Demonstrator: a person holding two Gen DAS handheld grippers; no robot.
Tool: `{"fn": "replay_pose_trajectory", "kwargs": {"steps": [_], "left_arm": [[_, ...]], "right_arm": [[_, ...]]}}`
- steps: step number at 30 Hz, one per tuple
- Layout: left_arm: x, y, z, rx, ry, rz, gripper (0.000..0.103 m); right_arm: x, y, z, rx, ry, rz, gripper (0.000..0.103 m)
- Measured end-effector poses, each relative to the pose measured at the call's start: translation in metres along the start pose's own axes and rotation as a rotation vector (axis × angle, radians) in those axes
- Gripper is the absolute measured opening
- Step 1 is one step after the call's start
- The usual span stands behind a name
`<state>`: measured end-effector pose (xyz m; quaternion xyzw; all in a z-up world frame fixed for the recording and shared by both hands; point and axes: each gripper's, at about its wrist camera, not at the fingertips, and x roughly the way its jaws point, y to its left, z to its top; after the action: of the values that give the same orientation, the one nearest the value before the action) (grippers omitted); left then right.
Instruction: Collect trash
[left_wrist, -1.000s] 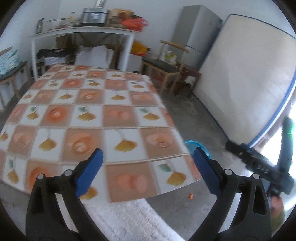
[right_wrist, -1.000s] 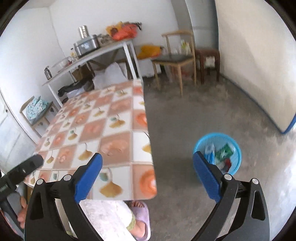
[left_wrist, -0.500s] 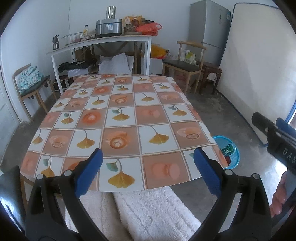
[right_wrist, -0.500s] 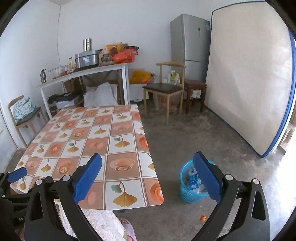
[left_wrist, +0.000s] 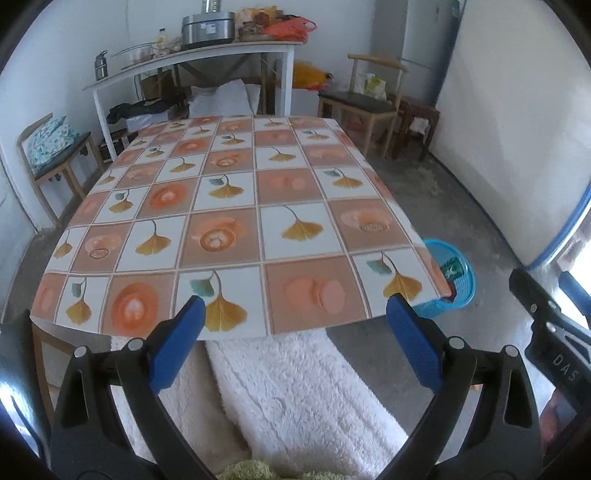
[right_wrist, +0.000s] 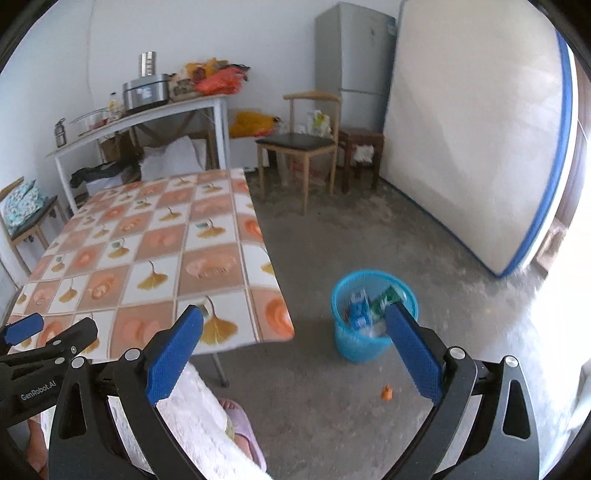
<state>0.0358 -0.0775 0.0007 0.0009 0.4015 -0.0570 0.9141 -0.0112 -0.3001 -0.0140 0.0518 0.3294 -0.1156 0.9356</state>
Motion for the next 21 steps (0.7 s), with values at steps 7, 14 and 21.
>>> {"fn": "replay_pose_trajectory", "kwargs": {"steps": [7,14,21], "left_arm": [[0.002,-0.003,-0.003,0.004,0.019,0.038,0.094],[0.003,-0.008,-0.003,0.021,0.027,0.071,0.094],[0.0,-0.013,-0.003,0.039,0.026,0.086,0.094]], "right_arm": [[0.01,-0.007,-0.013,-0.004,0.035,-0.012,0.096],[0.013,-0.014,-0.016,-0.005,0.044,-0.016,0.096],[0.011,-0.019,-0.019,-0.012,0.034,-0.018,0.096]]}}
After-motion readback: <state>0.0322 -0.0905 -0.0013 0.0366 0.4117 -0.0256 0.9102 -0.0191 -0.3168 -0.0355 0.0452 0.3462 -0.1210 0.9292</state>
